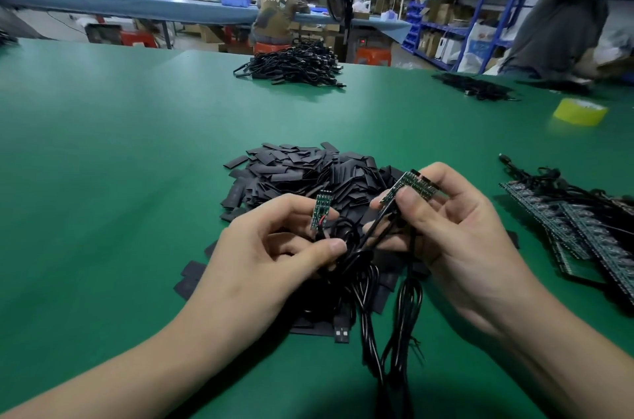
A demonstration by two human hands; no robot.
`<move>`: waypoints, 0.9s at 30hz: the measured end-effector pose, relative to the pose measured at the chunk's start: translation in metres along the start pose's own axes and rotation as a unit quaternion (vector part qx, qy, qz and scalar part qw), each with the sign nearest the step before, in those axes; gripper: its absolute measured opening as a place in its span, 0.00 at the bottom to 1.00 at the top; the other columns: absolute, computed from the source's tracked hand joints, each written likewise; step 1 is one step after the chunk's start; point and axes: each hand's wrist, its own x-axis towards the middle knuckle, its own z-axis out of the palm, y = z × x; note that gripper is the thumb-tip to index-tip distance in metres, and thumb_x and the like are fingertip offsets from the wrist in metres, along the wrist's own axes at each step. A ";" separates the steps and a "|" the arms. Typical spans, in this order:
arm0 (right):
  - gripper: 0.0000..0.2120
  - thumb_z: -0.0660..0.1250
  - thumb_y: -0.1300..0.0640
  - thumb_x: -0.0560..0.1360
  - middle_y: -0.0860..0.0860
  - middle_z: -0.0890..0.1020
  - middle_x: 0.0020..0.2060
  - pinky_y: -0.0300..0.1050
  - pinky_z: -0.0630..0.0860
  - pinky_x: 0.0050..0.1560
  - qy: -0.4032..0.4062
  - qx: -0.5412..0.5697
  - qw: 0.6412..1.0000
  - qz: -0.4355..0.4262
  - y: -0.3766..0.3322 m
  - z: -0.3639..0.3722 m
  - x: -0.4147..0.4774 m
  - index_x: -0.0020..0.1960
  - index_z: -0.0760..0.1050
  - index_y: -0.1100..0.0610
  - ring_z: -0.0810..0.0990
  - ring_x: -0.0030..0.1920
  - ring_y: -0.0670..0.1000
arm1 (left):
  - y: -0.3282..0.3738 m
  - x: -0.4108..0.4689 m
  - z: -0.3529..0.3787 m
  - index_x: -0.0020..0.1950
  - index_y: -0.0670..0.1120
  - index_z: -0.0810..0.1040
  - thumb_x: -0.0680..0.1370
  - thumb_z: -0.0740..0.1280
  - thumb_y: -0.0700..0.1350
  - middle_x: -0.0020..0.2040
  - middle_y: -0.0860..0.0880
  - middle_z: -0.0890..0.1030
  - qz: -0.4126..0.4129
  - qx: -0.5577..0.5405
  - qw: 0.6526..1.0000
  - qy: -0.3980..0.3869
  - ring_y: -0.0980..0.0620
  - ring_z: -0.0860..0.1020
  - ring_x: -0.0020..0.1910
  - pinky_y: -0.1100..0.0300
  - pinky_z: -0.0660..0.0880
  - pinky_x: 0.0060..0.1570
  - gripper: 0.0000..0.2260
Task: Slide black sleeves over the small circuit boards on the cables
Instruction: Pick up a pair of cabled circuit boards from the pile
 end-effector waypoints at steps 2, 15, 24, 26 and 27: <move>0.06 0.75 0.54 0.67 0.60 0.85 0.41 0.43 0.83 0.34 0.007 0.019 0.999 -0.028 -0.003 0.004 -0.001 0.39 0.78 0.52 0.87 0.37 0.57 | -0.002 0.000 0.000 0.50 0.50 0.83 0.66 0.78 0.51 0.37 0.48 0.78 0.003 0.021 1.000 -0.016 0.54 0.74 0.33 0.63 0.72 0.34 0.15; 0.04 0.74 0.50 0.73 0.49 0.85 0.39 0.34 0.71 0.25 0.017 -0.067 0.995 -0.068 -0.060 -0.036 0.016 0.40 0.81 0.48 0.75 0.25 0.42 | 0.005 -0.007 0.005 0.49 0.55 0.83 0.71 0.79 0.46 0.40 0.52 0.80 0.008 -0.016 0.995 -0.094 0.46 0.83 0.37 0.58 0.74 0.37 0.10; 0.19 0.74 0.35 0.63 0.49 0.85 0.36 0.47 0.75 0.38 -0.144 -0.627 0.743 0.183 -0.071 -0.058 0.016 0.50 0.78 0.41 0.81 0.32 0.47 | 0.005 -0.005 -0.002 0.47 0.56 0.85 0.77 0.70 0.53 0.46 0.52 0.86 0.069 0.085 0.994 -0.016 0.55 0.83 0.42 0.58 0.79 0.39 0.05; 0.19 0.71 0.32 0.64 0.39 0.85 0.40 0.42 0.76 0.43 -0.142 -0.690 0.697 0.135 -0.067 -0.051 0.016 0.49 0.79 0.41 0.81 0.37 0.38 | 0.006 -0.004 -0.003 0.45 0.58 0.85 0.76 0.73 0.54 0.46 0.54 0.87 0.082 0.088 0.993 0.012 0.59 0.81 0.39 0.61 0.77 0.38 0.02; 0.18 0.69 0.31 0.64 0.36 0.84 0.42 0.39 0.76 0.45 -0.127 -0.703 0.694 0.091 -0.065 -0.043 0.016 0.48 0.79 0.40 0.81 0.41 0.36 | 0.007 -0.003 -0.003 0.44 0.58 0.86 0.74 0.74 0.54 0.45 0.54 0.87 0.081 0.073 0.994 0.022 0.60 0.80 0.38 0.63 0.77 0.38 0.02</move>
